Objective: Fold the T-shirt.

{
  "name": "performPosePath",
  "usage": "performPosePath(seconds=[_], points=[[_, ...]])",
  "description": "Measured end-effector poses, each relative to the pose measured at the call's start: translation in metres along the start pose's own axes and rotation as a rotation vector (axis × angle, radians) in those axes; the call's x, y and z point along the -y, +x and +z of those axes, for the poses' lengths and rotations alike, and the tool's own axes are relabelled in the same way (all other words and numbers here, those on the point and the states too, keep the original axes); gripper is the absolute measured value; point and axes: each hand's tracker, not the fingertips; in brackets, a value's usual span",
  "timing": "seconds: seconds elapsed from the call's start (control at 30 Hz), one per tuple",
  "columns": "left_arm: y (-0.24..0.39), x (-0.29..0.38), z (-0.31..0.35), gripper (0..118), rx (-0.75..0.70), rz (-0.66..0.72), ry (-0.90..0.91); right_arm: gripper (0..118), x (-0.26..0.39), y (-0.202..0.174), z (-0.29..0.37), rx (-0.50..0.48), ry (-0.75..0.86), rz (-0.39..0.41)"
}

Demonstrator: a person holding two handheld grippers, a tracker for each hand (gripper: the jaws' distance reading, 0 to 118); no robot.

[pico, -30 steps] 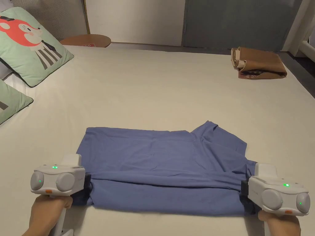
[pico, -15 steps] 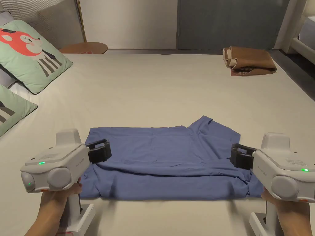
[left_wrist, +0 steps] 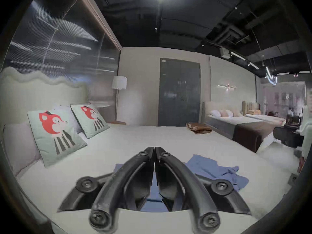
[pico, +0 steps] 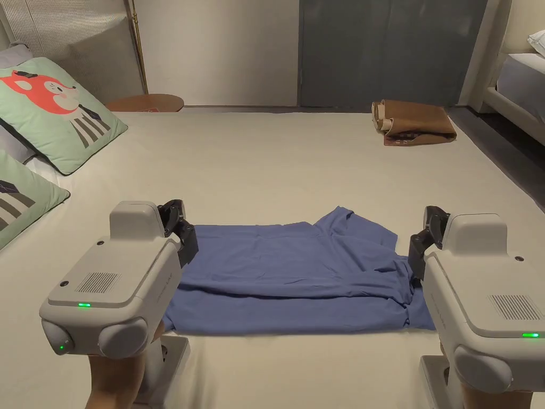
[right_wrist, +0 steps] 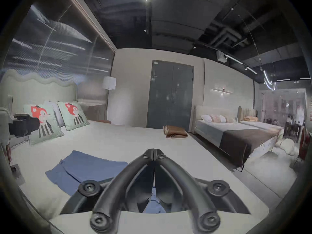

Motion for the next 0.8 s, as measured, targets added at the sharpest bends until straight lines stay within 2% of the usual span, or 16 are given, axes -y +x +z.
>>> performPosePath(seconds=[0.2, 0.37, 0.6, 0.63, 0.67, 0.7, 0.73, 0.77, 0.8], points=[[-0.014, 0.002, -0.010, 0, -0.003, -0.034, -0.046, 0, -0.002, 0.000, 0.005, 0.000, 0.006, -0.026], [-0.052, 0.021, -0.046, 0, 0.010, 0.027, -0.291, 0, 0.002, 0.000, -0.002, -0.004, -0.007, -0.036], [-0.110, 0.078, -0.088, 2, -0.115, 0.030, -0.550, 0, 0.016, 0.009, -0.022, 0.009, -0.056, -0.029], [-0.120, 0.086, -0.093, 16, -0.146, 0.075, -0.600, 0, 0.021, 0.011, -0.027, 0.014, -0.067, -0.028], [-0.127, 0.094, -0.098, 53, -0.172, 0.106, -0.651, 0, 0.028, 0.014, -0.034, 0.016, -0.078, -0.027], [-0.131, 0.102, -0.102, 81, -0.198, 0.142, -0.690, 0, 0.032, 0.015, -0.039, 0.018, -0.094, -0.028], [-0.136, 0.110, -0.105, 103, -0.208, 0.161, -0.713, 0, 0.035, 0.016, -0.043, 0.017, -0.106, -0.031], [-0.139, 0.117, -0.105, 108, -0.203, 0.171, -0.730, 0, 0.039, 0.017, -0.047, 0.016, -0.118, -0.035], [-0.141, 0.124, -0.107, 107, -0.239, 0.158, -0.724, 0, 0.035, 0.018, -0.045, 0.018, -0.132, -0.039]])
